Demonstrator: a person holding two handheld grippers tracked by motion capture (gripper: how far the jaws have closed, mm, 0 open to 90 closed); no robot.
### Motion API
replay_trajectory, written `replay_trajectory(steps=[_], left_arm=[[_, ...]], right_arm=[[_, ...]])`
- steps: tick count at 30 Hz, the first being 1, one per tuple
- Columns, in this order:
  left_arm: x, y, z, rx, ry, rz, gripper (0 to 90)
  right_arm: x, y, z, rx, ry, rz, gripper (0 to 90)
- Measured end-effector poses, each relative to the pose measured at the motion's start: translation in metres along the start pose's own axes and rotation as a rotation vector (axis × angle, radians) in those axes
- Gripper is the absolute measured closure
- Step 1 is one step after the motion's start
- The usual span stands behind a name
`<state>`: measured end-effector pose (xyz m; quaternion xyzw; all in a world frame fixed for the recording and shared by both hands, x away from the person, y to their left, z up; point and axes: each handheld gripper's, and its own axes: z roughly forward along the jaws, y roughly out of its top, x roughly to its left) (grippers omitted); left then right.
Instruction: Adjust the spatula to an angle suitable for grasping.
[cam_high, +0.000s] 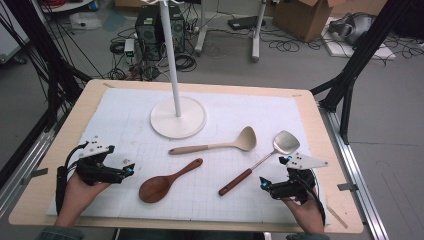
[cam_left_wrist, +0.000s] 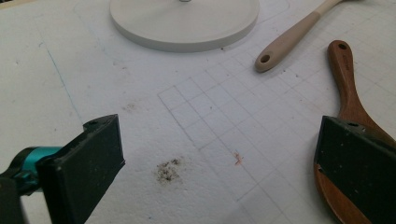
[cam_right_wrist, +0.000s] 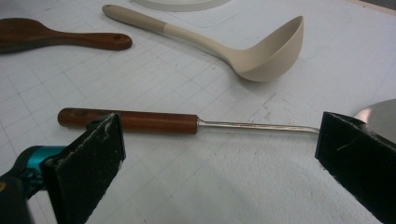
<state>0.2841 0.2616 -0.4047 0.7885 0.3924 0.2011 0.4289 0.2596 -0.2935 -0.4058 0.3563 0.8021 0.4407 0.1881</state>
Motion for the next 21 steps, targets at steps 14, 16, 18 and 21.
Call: replay_trajectory(steps=[14, 16, 18, 21], left_arm=[[0.002, -0.001, -0.002, -0.012, -0.006, -0.011, 1.7], [0.0026, -0.0005, -0.0021, -0.012, -0.004, -0.013, 1.7], [0.0028, -0.0001, -0.0019, -0.015, -0.005, -0.014, 1.7], [0.0023, 0.0003, -0.0017, -0.014, -0.006, -0.012, 1.7]], right_arm=[[0.0031, 0.0011, 0.0019, 0.042, 0.054, -0.01, 0.7], [0.0033, 0.0023, 0.0017, 0.045, 0.056, -0.015, 0.7], [0.0034, 0.0035, 0.0016, 0.039, 0.058, -0.015, 0.7], [0.0036, 0.0043, 0.0015, 0.036, 0.062, -0.018, 0.7]])
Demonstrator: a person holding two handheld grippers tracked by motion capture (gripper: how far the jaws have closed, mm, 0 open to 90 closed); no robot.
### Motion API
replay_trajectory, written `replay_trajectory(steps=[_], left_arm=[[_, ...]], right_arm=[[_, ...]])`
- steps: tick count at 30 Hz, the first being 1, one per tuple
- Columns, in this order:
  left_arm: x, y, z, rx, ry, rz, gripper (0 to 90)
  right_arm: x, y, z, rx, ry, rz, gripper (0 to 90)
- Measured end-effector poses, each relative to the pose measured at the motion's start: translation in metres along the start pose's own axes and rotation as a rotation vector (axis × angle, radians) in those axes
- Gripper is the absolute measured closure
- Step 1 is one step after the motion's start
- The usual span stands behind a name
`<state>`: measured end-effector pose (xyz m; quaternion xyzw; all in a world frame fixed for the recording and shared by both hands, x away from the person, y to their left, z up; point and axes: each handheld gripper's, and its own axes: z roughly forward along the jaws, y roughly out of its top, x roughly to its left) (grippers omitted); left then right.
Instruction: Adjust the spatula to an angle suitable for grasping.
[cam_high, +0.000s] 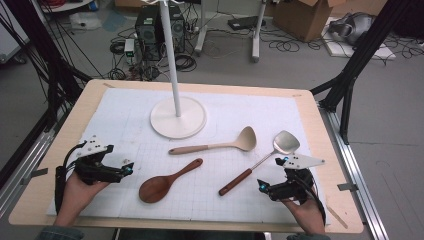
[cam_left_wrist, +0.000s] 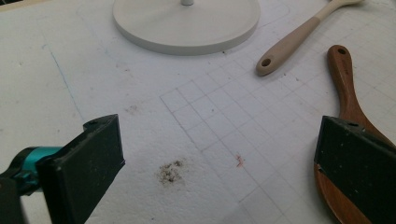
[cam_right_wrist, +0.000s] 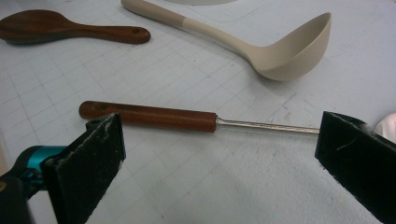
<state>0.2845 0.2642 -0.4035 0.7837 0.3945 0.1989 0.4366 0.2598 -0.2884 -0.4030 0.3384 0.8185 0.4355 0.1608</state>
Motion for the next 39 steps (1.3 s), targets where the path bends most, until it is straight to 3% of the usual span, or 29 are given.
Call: replay_trajectory(steps=[14, 17, 35, 39], left_arm=[[-0.001, 0.0, -0.005, -0.009, 0.004, 0.001, 1.7], [0.0, 0.0, -0.005, -0.01, 0.007, 0.0, 1.7], [0.001, -0.001, -0.008, -0.019, 0.014, -0.008, 1.7], [0.002, 0.0, -0.008, -0.017, 0.012, -0.006, 1.7]], right_arm=[[-0.001, 0.008, 0.002, 0.031, 0.02, -0.035, 0.8], [-0.002, 0.011, 0.002, 0.045, 0.038, -0.05, 7.4], [-0.013, 0.039, 0.008, 0.095, 0.111, -0.124, 7.6], [-0.02, 0.041, 0.009, 0.101, 0.129, -0.103, 7.5]])
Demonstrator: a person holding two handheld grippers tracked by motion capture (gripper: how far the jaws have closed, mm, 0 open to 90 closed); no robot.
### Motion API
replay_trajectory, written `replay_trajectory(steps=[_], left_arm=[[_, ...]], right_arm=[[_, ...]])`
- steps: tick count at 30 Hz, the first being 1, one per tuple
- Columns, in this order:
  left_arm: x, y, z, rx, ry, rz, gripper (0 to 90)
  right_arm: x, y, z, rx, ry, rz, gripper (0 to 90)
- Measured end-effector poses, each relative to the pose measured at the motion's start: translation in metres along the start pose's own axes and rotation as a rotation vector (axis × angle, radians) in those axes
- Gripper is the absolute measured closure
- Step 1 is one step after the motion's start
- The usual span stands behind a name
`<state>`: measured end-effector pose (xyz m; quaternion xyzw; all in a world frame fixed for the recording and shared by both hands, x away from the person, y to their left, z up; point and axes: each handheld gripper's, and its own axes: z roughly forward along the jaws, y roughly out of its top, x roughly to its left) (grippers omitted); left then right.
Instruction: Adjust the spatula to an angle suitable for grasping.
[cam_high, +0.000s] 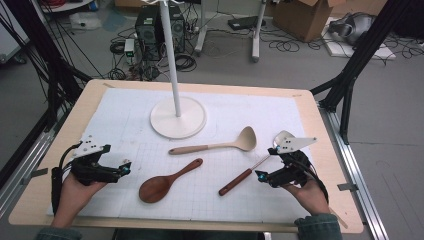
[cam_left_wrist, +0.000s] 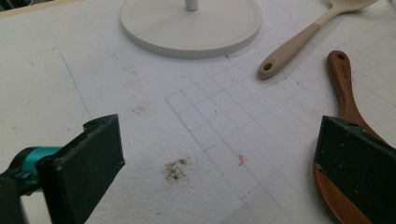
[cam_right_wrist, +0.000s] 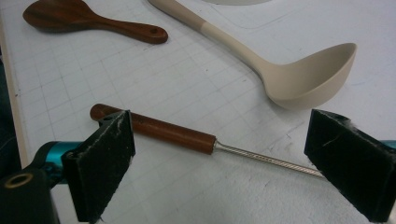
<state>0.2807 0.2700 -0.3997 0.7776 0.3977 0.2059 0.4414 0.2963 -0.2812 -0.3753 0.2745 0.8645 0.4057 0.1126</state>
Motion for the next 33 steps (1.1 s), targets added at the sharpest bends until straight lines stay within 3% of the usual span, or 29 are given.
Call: replay_trajectory(steps=[21, 22, 28, 33], left_arm=[[0.0, 0.0, 0.0, -0.003, -0.002, 0.001, 1.7], [0.0, 0.0, -0.001, -0.006, -0.001, -0.002, 1.7], [0.0, 0.0, -0.001, -0.007, -0.002, -0.003, 1.7], [0.0, 0.0, -0.001, -0.004, -0.002, -0.001, 1.7]], right_arm=[[-0.016, -0.003, 0.011, 0.053, 0.005, 0.042, 7.6], [-0.017, -0.005, 0.012, 0.056, 0.008, 0.052, 19.0], [-0.019, -0.012, 0.016, 0.067, 0.03, 0.073, 24.0], [-0.02, -0.017, 0.018, 0.09, 0.033, 0.09, 37.1]])
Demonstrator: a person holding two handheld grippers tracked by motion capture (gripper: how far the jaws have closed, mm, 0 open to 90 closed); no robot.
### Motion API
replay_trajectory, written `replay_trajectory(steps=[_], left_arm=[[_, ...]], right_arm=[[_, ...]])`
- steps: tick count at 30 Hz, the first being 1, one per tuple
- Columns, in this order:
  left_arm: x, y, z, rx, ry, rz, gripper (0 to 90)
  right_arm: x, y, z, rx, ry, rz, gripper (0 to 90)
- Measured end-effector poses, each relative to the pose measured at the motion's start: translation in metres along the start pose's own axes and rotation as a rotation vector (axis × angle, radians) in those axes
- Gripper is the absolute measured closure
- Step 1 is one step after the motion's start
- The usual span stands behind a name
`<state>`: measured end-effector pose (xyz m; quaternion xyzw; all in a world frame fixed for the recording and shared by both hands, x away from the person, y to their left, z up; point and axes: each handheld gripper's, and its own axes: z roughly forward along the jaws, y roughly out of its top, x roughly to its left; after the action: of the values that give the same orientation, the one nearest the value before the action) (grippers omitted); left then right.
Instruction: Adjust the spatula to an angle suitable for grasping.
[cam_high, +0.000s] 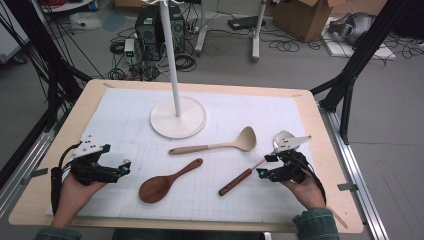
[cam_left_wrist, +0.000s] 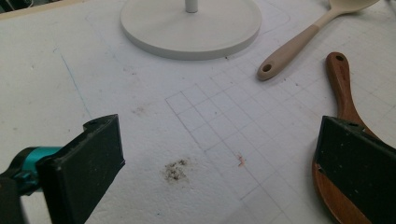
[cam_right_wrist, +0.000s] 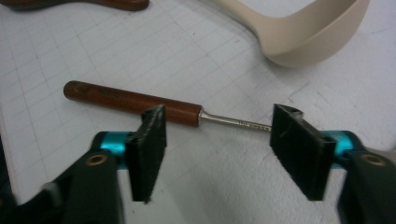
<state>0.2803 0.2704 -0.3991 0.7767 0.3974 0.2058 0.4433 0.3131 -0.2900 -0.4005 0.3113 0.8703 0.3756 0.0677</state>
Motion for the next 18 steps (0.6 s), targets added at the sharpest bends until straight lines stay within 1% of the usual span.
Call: replay_trajectory(steps=[1, 2, 3, 4, 5, 6, 7, 10, 12, 15, 18], left_arm=[[0.0, 0.0, 0.0, 0.0, -0.001, 0.001, 1.7], [0.0, 0.0, 0.001, 0.001, 0.001, -0.004, 1.7], [0.0, 0.0, 0.001, 0.001, 0.001, -0.004, 1.7], [0.001, -0.001, 0.001, 0.002, 0.001, -0.003, 1.7], [0.001, -0.001, 0.001, 0.003, -0.001, -0.003, 1.7], [0.001, -0.001, 0.002, 0.003, 0.0, -0.003, 1.7], [0.001, -0.001, 0.002, 0.003, 0.0, -0.003, 1.7], [0.0, -0.001, 0.003, 0.004, -0.003, -0.002, 1.7], [0.0, 0.0, 0.003, 0.006, -0.002, 0.002, 1.7], [-0.001, 0.0, 0.003, 0.004, -0.005, -0.001, 1.7], [0.0, 0.0, 0.003, 0.003, -0.002, -0.002, 1.7]], right_arm=[[0.0, -0.002, 0.0, 0.011, 0.0, 0.009, 46.0], [0.0, -0.004, 0.001, 0.011, -0.005, 0.014, 48.9], [0.0, -0.004, 0.001, 0.011, -0.005, 0.014, 48.9], [0.0, -0.007, 0.002, 0.024, 0.0, 0.038, 58.7], [0.0, -0.007, 0.002, 0.024, 0.0, 0.038, 58.7], [-0.001, -0.01, 0.004, 0.037, 0.011, 0.059, 67.2], [-0.001, -0.01, 0.004, 0.037, 0.011, 0.059, 67.2], [-0.001, -0.013, 0.009, 0.05, 0.019, 0.079, 78.1], [-0.001, -0.013, 0.012, 0.065, 0.024, 0.087, 82.9], [0.0, -0.012, 0.016, 0.082, 0.031, 0.097, 87.4], [0.0, -0.012, 0.019, 0.078, 0.033, 0.1, 88.8]])
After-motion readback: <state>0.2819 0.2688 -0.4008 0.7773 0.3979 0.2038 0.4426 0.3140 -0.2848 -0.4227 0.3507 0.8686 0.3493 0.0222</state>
